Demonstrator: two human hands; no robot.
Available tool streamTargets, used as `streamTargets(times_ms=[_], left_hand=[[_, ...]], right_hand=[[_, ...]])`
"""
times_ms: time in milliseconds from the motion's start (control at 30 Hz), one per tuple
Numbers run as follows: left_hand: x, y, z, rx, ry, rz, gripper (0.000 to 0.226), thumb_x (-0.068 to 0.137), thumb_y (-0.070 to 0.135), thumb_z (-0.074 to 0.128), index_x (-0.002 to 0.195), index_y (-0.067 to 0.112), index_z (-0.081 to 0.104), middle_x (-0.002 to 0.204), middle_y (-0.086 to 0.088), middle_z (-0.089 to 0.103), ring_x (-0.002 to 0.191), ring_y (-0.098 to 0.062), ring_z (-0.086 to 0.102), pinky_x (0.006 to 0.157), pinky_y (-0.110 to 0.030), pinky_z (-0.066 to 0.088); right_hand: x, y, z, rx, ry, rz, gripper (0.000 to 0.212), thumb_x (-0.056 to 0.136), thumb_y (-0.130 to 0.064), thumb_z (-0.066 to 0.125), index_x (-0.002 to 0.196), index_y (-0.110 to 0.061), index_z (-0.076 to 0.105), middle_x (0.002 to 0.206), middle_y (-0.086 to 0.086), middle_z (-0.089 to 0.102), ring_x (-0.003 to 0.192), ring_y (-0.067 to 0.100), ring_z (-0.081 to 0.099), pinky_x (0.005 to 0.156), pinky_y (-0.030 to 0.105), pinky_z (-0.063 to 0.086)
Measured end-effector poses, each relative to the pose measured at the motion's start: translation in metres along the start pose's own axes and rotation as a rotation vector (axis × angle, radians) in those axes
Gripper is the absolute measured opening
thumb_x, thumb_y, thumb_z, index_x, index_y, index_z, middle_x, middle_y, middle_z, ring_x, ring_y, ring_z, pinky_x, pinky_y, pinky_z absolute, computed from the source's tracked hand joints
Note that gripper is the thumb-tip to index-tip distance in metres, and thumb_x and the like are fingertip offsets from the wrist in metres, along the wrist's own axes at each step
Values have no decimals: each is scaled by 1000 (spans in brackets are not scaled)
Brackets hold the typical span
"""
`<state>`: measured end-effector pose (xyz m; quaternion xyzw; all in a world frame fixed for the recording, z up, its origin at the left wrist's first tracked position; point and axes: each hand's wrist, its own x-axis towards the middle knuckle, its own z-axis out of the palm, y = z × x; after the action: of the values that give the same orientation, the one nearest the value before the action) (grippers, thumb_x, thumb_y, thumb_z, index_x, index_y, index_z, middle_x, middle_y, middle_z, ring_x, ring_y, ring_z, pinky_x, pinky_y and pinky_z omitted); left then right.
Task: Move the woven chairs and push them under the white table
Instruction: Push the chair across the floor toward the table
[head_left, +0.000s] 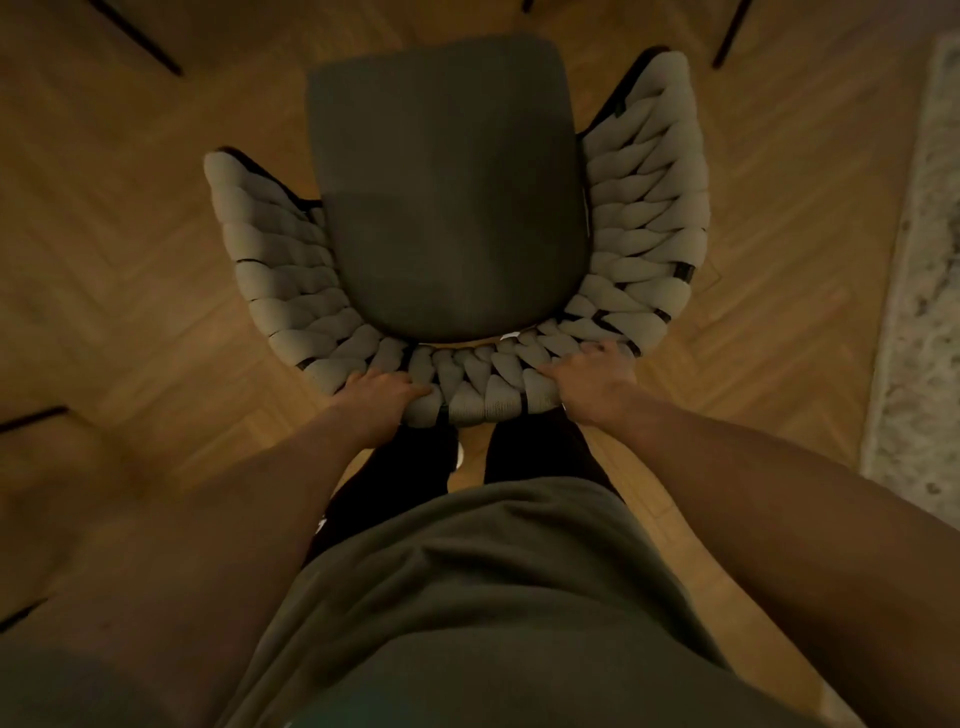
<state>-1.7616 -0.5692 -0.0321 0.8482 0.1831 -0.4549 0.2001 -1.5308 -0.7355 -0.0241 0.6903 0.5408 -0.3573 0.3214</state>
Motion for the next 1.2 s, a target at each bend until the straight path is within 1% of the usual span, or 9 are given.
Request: streamTargets(times_ms=[200,500,667,767,900,1000,1067,1133,1200], left_hand=[[-3,-46,-6,156,-14,78,73,95,7,53,155,40,27,156,1,37,136,-30,38,109,-48,33],[-10,-109,-18,335,17,129,69,97,9,47,154,41,27,155,6,39,136,-26,39,107,-43,34],[-21,-122,-19,336,167,71,67,94,14,55,154,30,30,154,-2,38,139,-30,30,115,-42,24],[-33,-120,-10,53,394,-75,82,80,21,71,152,25,34,156,-14,22,146,-38,12,121,-50,12],[-52,-103,3,-616,664,-391,93,76,29,75,154,20,25,158,-19,15,142,-39,21,114,-52,30],[-45,-100,10,-1310,621,-699,86,79,35,69,152,18,25,150,-15,39,126,-35,48,104,-53,45],[-40,-96,5,-1875,484,-649,58,90,28,67,142,21,41,133,-8,58,112,-29,61,95,-51,53],[-37,-96,-3,-2023,447,-588,36,99,17,60,133,21,48,118,-4,64,102,-26,66,85,-49,57],[-32,-99,-6,-1987,473,-599,35,99,15,58,133,18,51,118,-5,65,98,-25,67,75,-46,59]], right_hand=[[-4,-47,-2,118,-41,79,54,97,-37,54,149,-37,40,142,2,57,136,30,45,111,45,29],[2,-108,-17,263,-6,109,50,96,-37,54,145,-33,44,128,1,64,127,29,53,111,48,27],[-3,-114,-24,376,89,80,63,88,-47,63,146,-33,43,136,3,59,131,28,48,112,46,28],[-16,-110,-10,651,247,151,73,83,-63,59,148,-35,41,152,1,46,142,28,35,117,50,24],[-36,-112,8,1293,735,672,74,81,-57,67,144,-27,41,149,6,40,135,29,43,107,50,42],[-31,-105,6,2011,564,965,78,89,-39,73,153,-21,32,150,5,44,133,27,48,103,42,46],[-21,-97,7,2331,405,982,60,95,-30,68,147,-21,38,138,2,55,121,26,58,88,45,56],[-16,-92,8,2393,363,981,46,98,-21,64,139,-21,45,132,4,60,113,27,63,69,41,59],[-13,-90,6,2378,359,968,43,98,-17,64,137,-19,47,132,6,61,112,29,64,66,41,60]])
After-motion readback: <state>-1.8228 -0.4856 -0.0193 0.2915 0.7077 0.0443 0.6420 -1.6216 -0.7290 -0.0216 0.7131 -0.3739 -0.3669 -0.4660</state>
